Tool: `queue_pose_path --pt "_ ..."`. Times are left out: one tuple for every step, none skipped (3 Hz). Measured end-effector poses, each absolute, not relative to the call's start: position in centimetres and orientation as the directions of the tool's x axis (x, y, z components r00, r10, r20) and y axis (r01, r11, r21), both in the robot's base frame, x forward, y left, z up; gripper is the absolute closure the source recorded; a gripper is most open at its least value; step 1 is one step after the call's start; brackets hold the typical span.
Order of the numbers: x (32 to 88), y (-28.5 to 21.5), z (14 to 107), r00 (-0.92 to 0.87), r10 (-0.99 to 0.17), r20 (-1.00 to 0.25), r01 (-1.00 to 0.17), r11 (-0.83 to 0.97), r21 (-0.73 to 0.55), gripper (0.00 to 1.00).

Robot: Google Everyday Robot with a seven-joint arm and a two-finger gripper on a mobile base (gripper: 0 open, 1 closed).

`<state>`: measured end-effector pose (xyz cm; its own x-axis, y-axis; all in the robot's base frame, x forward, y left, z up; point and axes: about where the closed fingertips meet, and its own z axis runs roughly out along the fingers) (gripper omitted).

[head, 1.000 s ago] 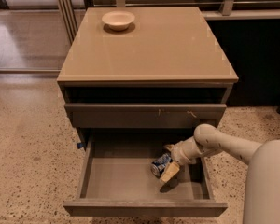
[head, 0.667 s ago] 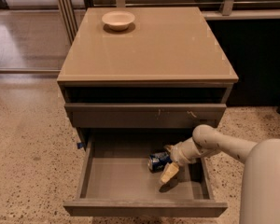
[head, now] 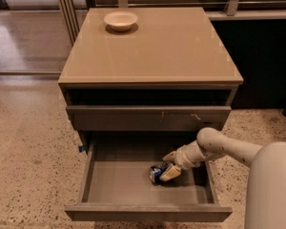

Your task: Pick pepsi can from middle drawer and place on counter

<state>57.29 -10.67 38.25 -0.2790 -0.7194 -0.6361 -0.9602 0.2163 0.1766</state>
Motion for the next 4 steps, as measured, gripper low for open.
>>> queue_pose_path --pt "57.28 -10.67 38.25 -0.279 -0.719 -0.636 -0.960 0.216 0.177 0.65" --pt "57.28 -10.67 38.25 -0.279 -0.719 -0.636 -0.960 0.216 0.177 0.88" --pt "57.28 -10.67 38.25 -0.279 -0.719 -0.636 -0.960 0.216 0.177 1.00" --pt "57.13 -10.69 39.23 -0.278 -0.692 -0.667 -0.960 0.229 0.163 1.00"
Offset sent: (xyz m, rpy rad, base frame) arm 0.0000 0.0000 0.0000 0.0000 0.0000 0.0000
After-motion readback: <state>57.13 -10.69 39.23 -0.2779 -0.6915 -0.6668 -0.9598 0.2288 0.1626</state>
